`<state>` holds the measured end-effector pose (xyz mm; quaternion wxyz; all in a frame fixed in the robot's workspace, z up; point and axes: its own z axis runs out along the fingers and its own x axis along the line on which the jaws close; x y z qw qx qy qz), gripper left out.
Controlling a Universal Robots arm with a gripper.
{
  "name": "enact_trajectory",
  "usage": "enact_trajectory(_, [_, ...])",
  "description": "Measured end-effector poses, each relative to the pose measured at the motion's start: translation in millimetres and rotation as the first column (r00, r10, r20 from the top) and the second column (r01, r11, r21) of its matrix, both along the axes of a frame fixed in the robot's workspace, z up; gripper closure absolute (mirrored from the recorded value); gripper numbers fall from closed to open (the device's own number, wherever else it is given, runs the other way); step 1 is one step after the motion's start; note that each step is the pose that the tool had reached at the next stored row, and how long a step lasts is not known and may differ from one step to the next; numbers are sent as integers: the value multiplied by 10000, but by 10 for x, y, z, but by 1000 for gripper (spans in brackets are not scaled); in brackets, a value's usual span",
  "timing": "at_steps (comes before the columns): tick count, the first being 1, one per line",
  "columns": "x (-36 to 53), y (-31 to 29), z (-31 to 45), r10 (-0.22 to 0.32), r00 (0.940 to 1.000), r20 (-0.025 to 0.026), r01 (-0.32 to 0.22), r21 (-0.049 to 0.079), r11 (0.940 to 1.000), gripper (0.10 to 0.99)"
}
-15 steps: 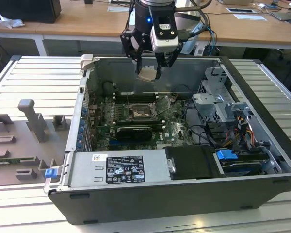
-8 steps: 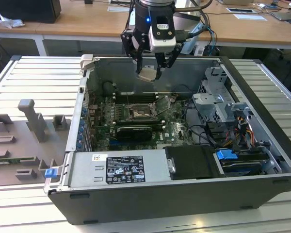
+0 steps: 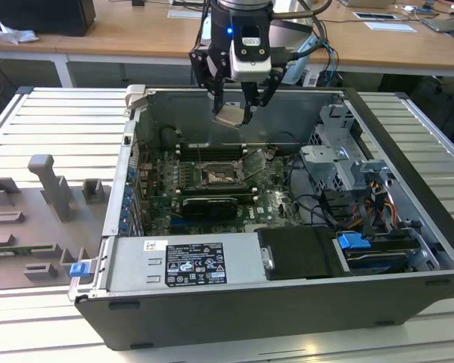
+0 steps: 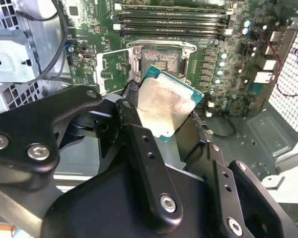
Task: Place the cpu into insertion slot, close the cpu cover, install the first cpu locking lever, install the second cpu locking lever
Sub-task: 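Place the cpu into insertion slot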
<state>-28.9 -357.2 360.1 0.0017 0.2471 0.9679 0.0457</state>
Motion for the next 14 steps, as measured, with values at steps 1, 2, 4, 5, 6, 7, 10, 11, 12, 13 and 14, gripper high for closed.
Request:
enact_trajectory(1, [0,0,0,-50,10000,0,50,0,10000,549])
enact_trajectory(2, [0,0,0,-131,9999,0,131,-1,9999,549])
enact_trajectory(4, [0,0,0,-321,9995,0,321,0,9995,549])
enact_trajectory(5, [0,0,0,-400,9992,0,400,-1,9992,549])
enact_trajectory(6, [0,0,0,-450,9990,0,450,0,9990,549])
enact_trajectory(7, [0,0,0,-534,9986,0,534,-1,9986,549])
enact_trajectory(10, [0,0,0,-738,9973,0,738,-1,9973,549])
enact_trajectory(11, [0,0,0,-794,9968,0,794,-1,9968,549])
enact_trajectory(12, [0,0,-1,-841,9965,0,841,0,9965,549])
enact_trajectory(13, [0,1,-5,-878,9961,1,878,1,9961,549])
enact_trajectory(14, [0,1,-9,-883,9961,0,883,-1,9961,549])
